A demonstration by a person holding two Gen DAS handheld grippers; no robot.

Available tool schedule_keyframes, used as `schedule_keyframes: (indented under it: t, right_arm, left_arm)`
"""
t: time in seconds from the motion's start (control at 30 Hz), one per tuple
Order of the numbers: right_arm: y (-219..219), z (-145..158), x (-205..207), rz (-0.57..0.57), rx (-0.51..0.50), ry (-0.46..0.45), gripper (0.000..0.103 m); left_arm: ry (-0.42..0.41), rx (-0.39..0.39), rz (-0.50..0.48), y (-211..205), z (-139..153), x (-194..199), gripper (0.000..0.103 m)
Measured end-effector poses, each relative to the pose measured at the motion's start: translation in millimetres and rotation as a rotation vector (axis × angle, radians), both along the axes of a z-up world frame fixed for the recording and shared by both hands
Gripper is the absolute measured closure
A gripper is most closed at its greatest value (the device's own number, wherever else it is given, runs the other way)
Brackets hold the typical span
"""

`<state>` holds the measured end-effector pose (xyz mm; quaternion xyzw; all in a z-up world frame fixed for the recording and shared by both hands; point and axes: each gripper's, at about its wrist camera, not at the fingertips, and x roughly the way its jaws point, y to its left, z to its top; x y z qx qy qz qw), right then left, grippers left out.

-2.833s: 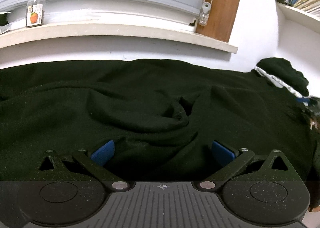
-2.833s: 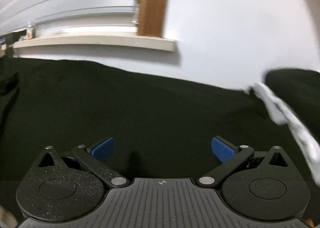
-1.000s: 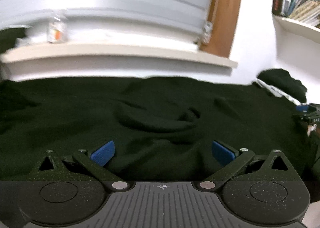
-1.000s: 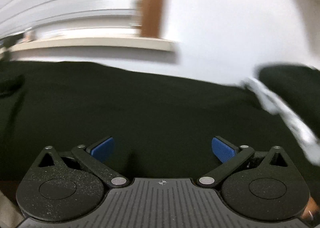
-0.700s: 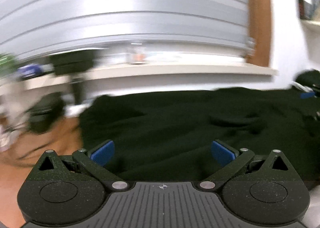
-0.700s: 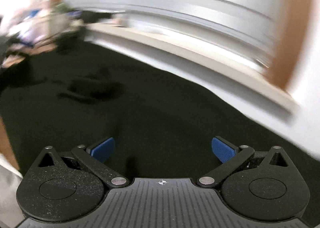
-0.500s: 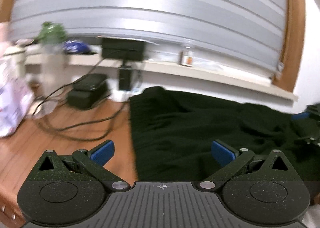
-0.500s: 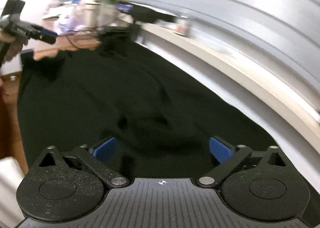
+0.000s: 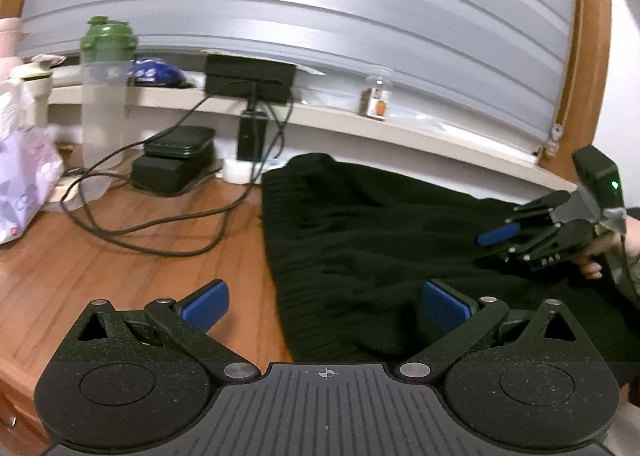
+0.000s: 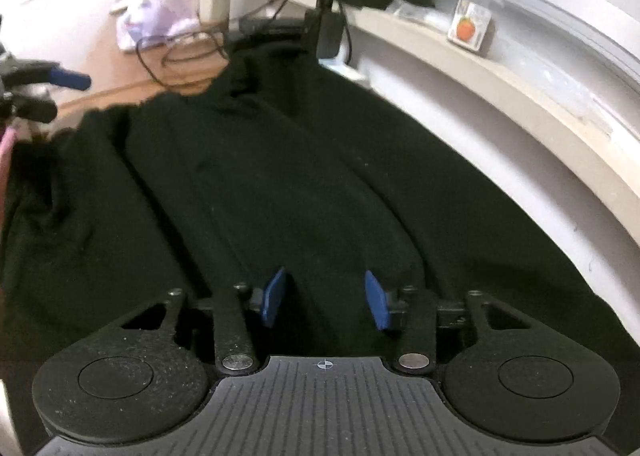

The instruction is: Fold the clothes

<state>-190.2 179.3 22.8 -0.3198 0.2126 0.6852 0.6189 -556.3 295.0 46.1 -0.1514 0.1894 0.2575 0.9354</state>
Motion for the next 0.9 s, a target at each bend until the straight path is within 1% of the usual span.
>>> schedule_keyframes:
  t: [0.07,0.2,0.27,0.33,0.4,0.43,0.47,0.5,0.57,0.6,0.67,0.8,0.9]
  right_arm:
    - [-8,-2,10,-0.014,-0.008,0.012,0.059]
    - [-32,0,27,-0.05,-0.013,-0.01,0.059]
    - [-41,2,35,-0.074,-0.009,-0.039,0.059]
    - [-47,2,44,-0.098,-0.004,-0.044,0.058]
    - [-51,2,48,-0.116,0.004,-0.049,0.056]
    - [-52,2,45,-0.117,0.006,-0.065,0.056]
    - [-53,3,41,-0.116,0.008,-0.084,0.053]
    - [-53,5,33,-0.109,0.012,-0.11,0.05]
    - [-52,9,17,-0.09,0.022,-0.163,0.05]
    - [-50,12,6,-0.067,0.031,-0.167,0.049]
    - [-50,21,-26,0.003,0.047,-0.167,0.049]
    - [-48,36,-93,0.148,0.078,-0.158,0.048]
    - [-46,36,-142,0.262,0.074,-0.128,0.048]
  left_arm:
    - [0.004,0.001,-0.007,-1,0,4,0.0]
    - [0.006,-0.003,-0.016,-3,-2,11,0.0]
    - [0.007,-0.006,-0.023,-3,-2,14,0.0]
    - [0.009,-0.005,-0.03,-4,-1,17,0.0]
    - [0.013,-0.002,-0.04,-5,0,21,0.0]
    - [0.013,0.002,-0.042,-5,1,23,0.0]
    - [0.015,0.006,-0.045,-4,2,26,0.0]
    - [0.016,0.01,-0.047,-3,3,28,0.0]
    - [0.023,0.017,-0.057,3,3,34,0.0]
    - [0.031,0.016,-0.057,8,2,37,0.0]
    - [0.046,0.01,-0.054,19,-2,44,0.0]
    - [0.062,-0.032,-0.051,42,-11,53,0.0]
    - [0.09,-0.035,-0.04,49,-15,54,0.0]
